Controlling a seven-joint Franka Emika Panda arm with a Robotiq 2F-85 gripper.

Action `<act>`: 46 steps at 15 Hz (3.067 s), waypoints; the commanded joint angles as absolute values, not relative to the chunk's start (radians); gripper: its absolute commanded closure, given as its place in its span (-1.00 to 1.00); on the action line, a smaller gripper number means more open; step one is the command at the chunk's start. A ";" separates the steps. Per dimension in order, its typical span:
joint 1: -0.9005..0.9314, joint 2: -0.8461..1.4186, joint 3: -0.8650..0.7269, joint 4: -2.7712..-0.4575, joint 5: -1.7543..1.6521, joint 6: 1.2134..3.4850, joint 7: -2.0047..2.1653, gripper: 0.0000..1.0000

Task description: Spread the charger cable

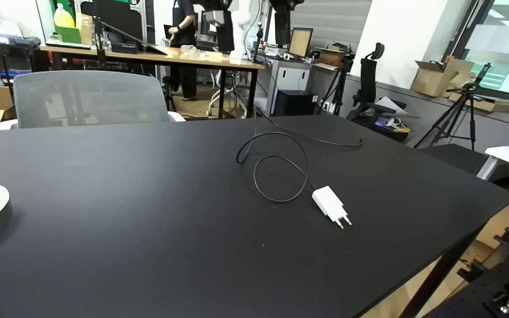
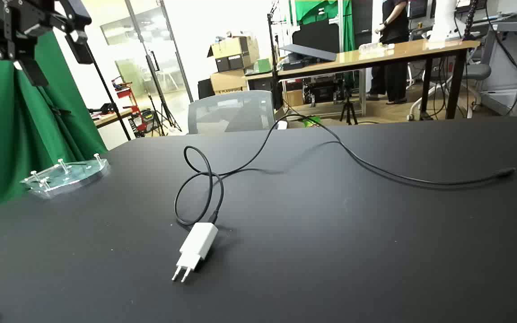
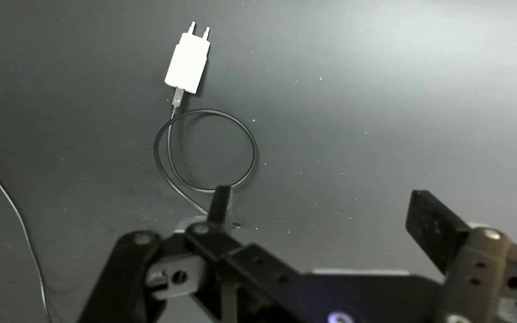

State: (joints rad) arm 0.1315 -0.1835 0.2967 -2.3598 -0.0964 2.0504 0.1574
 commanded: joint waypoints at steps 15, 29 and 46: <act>0.132 -0.208 0.230 -2.379 -0.092 2.108 0.157 -1.00; 0.019 -0.231 0.059 -2.392 -0.092 2.165 0.092 -1.00; -0.073 0.286 -0.090 -1.876 -0.014 2.249 0.458 -1.00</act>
State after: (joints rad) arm -0.0975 0.1692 -0.0715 -2.0233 -0.0150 2.2376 0.3400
